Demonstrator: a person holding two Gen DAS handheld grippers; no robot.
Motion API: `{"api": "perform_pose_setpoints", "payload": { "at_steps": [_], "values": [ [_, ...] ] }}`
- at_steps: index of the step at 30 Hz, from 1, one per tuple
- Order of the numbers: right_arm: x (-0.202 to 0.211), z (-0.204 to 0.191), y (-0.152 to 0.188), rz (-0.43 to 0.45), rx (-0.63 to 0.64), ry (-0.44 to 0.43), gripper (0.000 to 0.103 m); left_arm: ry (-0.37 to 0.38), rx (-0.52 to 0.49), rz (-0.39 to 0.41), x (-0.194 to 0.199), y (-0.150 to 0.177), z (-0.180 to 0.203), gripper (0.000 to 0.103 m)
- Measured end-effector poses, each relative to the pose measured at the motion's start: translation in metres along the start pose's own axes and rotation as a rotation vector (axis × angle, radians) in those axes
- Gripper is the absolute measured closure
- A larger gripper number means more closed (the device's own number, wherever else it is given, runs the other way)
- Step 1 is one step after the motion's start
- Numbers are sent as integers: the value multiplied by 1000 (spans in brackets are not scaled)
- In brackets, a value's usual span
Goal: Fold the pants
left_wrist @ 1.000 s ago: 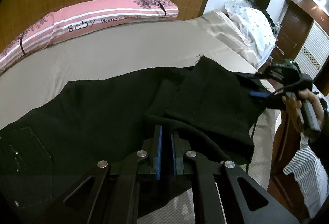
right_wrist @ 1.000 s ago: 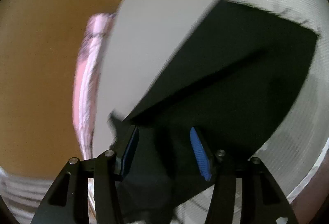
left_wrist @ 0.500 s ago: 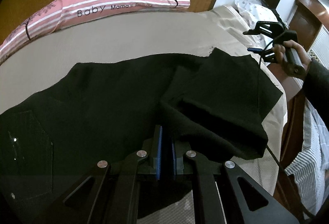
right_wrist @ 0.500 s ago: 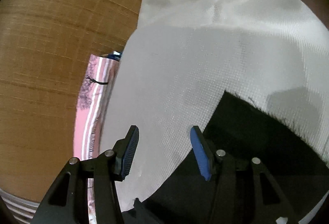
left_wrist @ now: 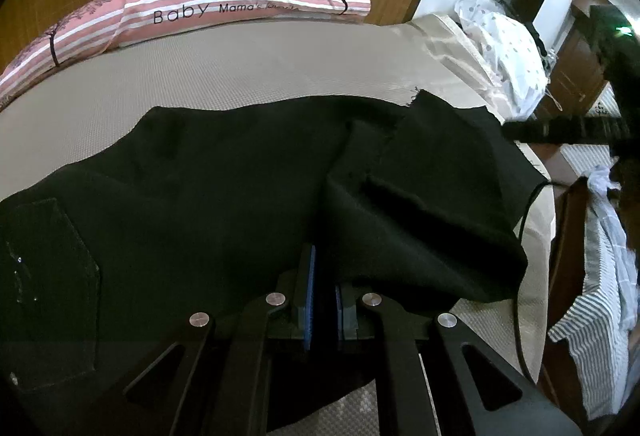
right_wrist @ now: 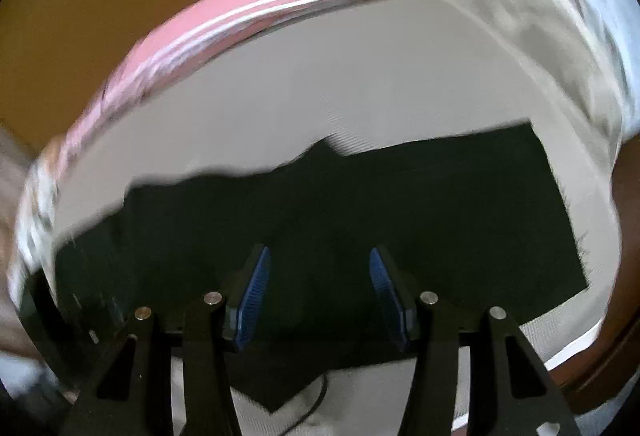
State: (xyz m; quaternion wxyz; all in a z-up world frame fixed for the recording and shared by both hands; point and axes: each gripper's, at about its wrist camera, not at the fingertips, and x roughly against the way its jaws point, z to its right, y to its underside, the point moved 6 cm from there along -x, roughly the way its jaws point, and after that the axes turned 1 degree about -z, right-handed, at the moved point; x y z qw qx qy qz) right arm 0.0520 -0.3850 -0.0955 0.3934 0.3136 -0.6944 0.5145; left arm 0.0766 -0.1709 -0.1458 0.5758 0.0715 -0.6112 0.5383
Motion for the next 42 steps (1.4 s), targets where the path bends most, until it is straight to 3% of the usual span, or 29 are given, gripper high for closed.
{"api": "perform_pose_setpoints", "payload": {
  "at_steps": [3,9,16,21,27,30,31,34,37,42],
  "values": [
    [-7,-44,20,-12,157,63,56,15,6,8,1,1,-2,95],
    [-41,-91,48,-76,284,105,59,36,13,16,1,1,-2,95],
    [-64,-95,56,-38,349,253,59,47,17,19,1,3,-2,95],
    [-70,-91,53,31,344,342,75,50,27,14,0,5,-3,95],
    [-77,-97,49,79,369,414,69,51,36,5,-3,6,-3,95],
    [-85,-103,47,80,383,387,79,46,32,5,-3,5,-2,95],
    [-86,-103,47,73,372,351,96,45,30,6,-3,5,-2,95],
    [-79,-94,39,43,301,261,99,42,25,6,-2,5,-1,95],
    [-51,-75,24,69,198,171,100,45,26,6,-1,4,-1,95],
    [2,-15,-2,110,-74,-1,100,45,11,7,2,2,4,95]
  ]
}}
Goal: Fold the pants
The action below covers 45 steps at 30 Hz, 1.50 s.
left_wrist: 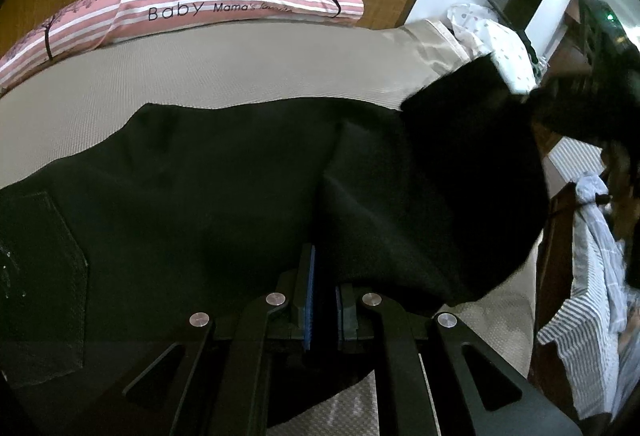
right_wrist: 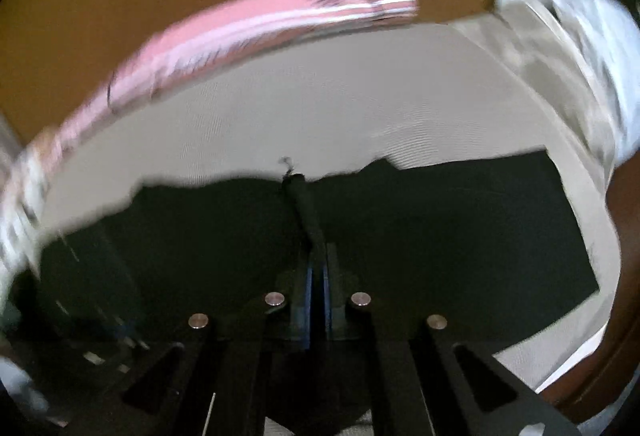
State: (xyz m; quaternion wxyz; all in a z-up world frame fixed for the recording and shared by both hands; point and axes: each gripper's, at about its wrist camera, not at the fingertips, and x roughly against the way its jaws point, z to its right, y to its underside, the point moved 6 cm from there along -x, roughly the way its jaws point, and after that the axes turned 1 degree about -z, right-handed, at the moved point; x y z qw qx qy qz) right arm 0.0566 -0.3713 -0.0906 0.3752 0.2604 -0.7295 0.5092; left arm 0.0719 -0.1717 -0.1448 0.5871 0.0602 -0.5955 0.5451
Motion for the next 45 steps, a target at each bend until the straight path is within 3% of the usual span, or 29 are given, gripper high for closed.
{"api": "perform_pose_setpoints", "payload": {
  "at_steps": [5,10,18,21,23,26,31,35,38,42,45],
  "values": [
    [32,70,-31,40,-379,-235,101,1,-8,19,7,-7,4,95],
    [46,109,-76,115,-568,-392,100,2,-20,74,23,-24,10,95],
    [71,108,-160,260,-594,-551,100,-10,-62,169,47,-54,32,95],
    [82,113,-175,317,-576,-559,100,-1,-120,164,43,-55,49,95],
    [84,129,-170,332,-603,-552,100,14,-153,125,30,-48,61,95],
    [68,163,-141,322,-661,-460,100,15,-219,42,3,-27,77,95],
    [22,241,-49,240,-820,-277,100,-6,-301,-95,-38,6,88,95],
    [-23,284,26,130,-940,-189,100,-11,-313,-106,-43,8,88,95],
    [-32,292,40,134,-966,-209,100,-2,-323,-98,-40,7,88,95],
    [-16,286,36,205,-923,-218,100,18,-349,-105,-36,12,90,95],
    [-6,286,40,228,-887,-174,100,41,-356,-117,-34,14,90,95]
  ]
}}
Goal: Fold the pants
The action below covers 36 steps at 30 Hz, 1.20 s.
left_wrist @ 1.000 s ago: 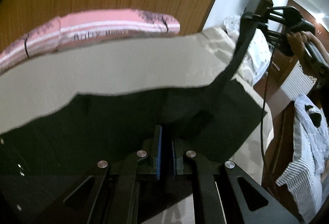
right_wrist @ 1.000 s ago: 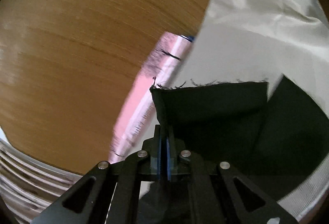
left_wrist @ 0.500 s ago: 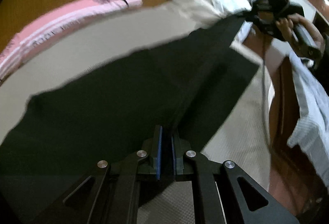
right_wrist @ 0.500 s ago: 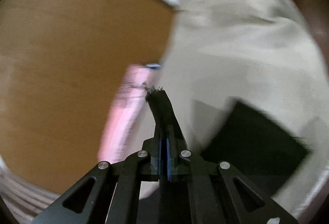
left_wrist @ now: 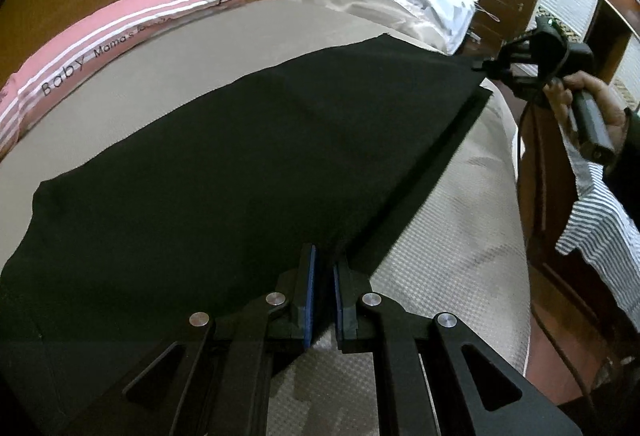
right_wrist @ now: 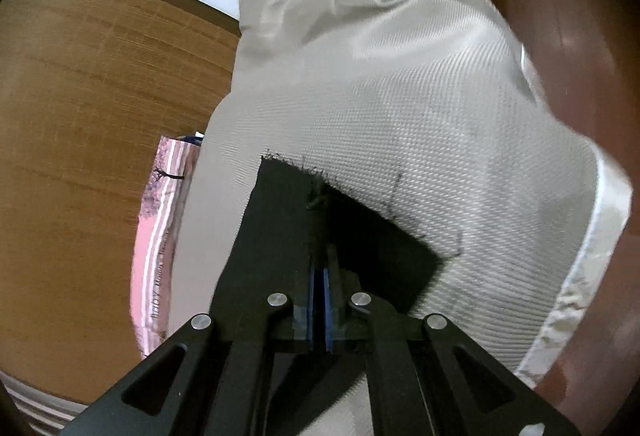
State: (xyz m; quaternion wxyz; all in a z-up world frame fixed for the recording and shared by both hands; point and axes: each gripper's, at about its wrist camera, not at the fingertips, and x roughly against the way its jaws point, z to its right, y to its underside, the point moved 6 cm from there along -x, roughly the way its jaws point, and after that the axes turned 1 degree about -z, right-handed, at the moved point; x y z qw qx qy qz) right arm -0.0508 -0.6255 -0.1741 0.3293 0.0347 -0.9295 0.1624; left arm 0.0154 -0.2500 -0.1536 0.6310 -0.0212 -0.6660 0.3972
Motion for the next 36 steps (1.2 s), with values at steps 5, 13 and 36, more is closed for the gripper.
{"api": "perform_pose_setpoints", "payload": {
  "at_steps": [5,13,36],
  "values": [
    [-4,29,8,-11,-26,41,100,29,-2,-28,-3,1,-1,95],
    [-1,35,12,28,35,129,101,39,-4,-28,-6,5,0,95],
    [-42,-202,131,-236,821,71,78,-169,426,196,128,52,-177,61]
  ]
}}
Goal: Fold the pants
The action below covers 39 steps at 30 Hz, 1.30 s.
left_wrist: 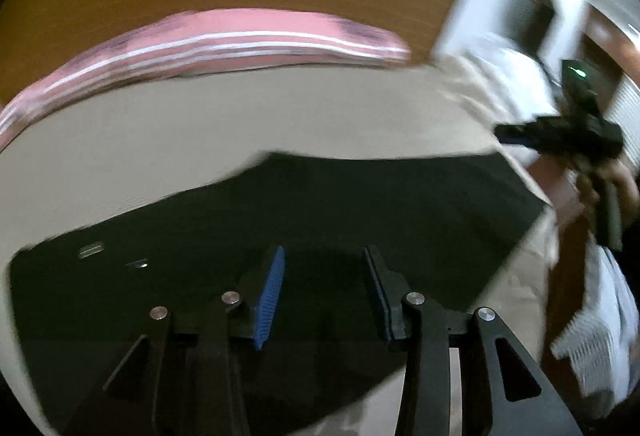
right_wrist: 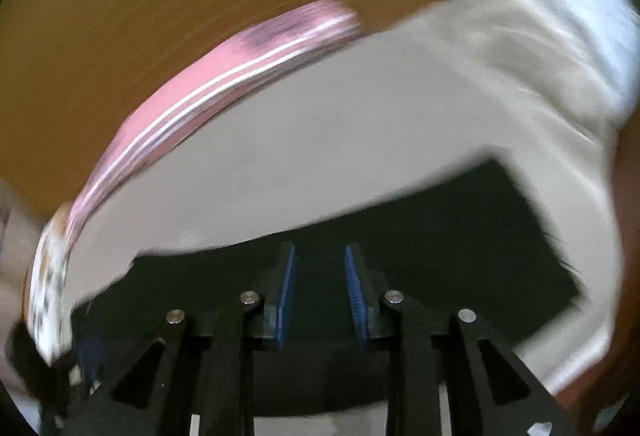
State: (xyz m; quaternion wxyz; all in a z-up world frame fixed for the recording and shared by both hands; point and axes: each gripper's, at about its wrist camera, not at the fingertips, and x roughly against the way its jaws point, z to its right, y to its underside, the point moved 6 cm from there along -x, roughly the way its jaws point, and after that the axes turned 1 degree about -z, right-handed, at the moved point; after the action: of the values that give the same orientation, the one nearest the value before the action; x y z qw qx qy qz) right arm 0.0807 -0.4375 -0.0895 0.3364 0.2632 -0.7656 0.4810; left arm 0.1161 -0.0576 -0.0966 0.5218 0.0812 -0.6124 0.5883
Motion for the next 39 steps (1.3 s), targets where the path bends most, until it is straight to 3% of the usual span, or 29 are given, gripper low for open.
{"api": "perform_pose_setpoints", "payload": {
  "at_steps": [4,8,10,16,19,21,22,24,33,36,39],
  "values": [
    [-62,-103,0,-165,215,-161,78,-139,68,-4,11,12,-63,61],
    [-119,-183,11,-311,370,-249,78,-228,135,-62,10,37,-112,62],
    [-145,-216,16,-374,434,-276,76,-215,153,-54,11,47,-122,75],
    [-200,-259,27,-507,535,-292,64,-201,192,-34,19,61,-136,89],
    [-215,-270,33,-549,573,-304,63,-170,223,-29,23,63,-143,93],
    [-216,-274,34,-552,599,-310,76,-164,217,-34,23,62,-144,93],
    [-214,-275,30,-534,592,-324,92,-165,206,-35,23,62,-144,93],
    [-210,-275,21,-498,542,-345,92,-161,204,-34,23,62,-144,94],
    [-228,-274,26,-423,528,-279,93,-165,156,-27,20,62,-145,94],
    [-213,-273,24,-383,563,-229,77,-175,173,-37,22,59,-144,94],
    [-184,-268,17,-305,533,-232,76,-209,133,-30,29,57,-137,93]
  ]
}}
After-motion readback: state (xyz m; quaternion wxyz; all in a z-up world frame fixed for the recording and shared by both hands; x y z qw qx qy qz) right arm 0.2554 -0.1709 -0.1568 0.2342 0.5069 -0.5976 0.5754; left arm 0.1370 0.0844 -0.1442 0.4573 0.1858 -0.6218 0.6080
